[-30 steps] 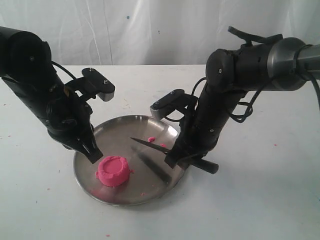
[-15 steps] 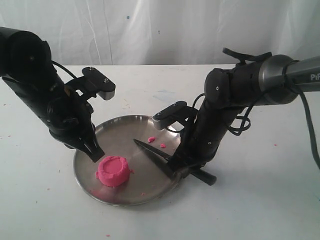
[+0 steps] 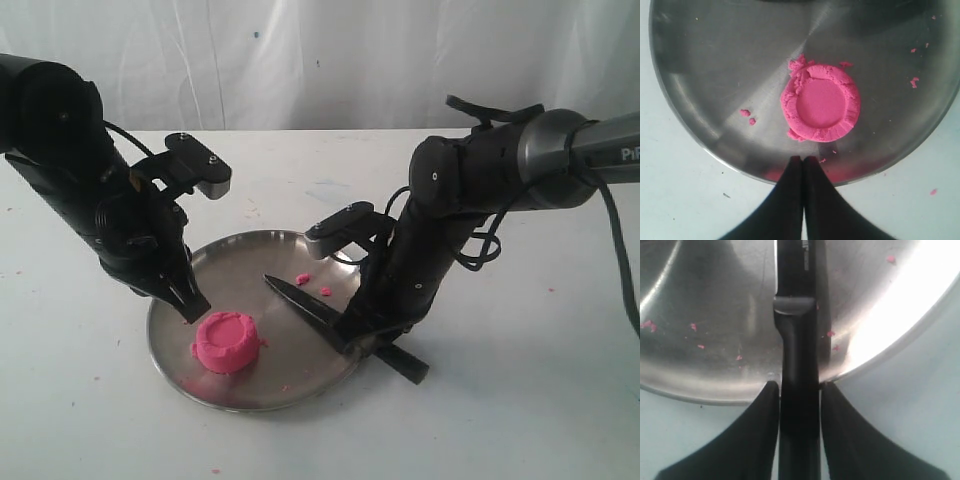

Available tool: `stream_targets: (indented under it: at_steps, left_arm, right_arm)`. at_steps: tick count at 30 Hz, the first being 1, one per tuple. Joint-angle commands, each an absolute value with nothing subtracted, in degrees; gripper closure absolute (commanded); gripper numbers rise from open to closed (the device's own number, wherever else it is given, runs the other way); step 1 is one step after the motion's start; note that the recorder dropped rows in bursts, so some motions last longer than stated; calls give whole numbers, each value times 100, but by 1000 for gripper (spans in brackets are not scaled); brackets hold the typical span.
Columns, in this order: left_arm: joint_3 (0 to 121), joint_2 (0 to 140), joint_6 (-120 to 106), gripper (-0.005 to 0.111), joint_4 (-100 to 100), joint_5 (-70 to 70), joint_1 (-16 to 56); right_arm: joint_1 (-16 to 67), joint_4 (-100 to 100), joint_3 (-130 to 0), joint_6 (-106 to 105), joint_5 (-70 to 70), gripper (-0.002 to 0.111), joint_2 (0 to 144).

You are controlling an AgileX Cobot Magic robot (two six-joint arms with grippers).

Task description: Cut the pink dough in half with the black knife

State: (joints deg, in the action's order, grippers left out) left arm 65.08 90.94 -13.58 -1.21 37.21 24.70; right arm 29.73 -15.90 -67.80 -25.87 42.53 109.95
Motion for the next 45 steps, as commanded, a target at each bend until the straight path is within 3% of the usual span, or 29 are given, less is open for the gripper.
stream_targets:
  at_steps: [1,5,14,18,20,24,29,45]
  left_arm:
    - [6528,9076,-1308,106,-201,3777,2464]
    - [6528,9076,-1308,106,-201,3777,2464]
    - [6528,9076,-1308,106,-201,3777,2464]
    - [6528,9076,-1308,106,-201,3841,2464]
    - [6528,9076,-1308,106,-201,3868,2464]
    - [6528,9076,-1308,106,-206,4037,2464]
    - [6528,9076,-1308,106,-216,4063,2464]
    - [6528,9076,-1308,106,-245,3993,2464]
  right_arm:
    - [2976,-1610,-6765,-2567,4278,73,10983]
    - [2976,-1599,-6765,-2567,4265,66,10983]
    - [2976,-1326,-7198,-2501,4776,66,10331]
    - [2648,585,-7201,-1037,5134,66,9813]
    - [1926,0,-7191,-1268,5634,66,10007]
    - [632,-3885,-7191,-4052,6996,66,10545]
    - [574,-4194,-6988,-4387,6682,51,10781]
    - [574,-5091,-6722,-5463,6780,51,11758]
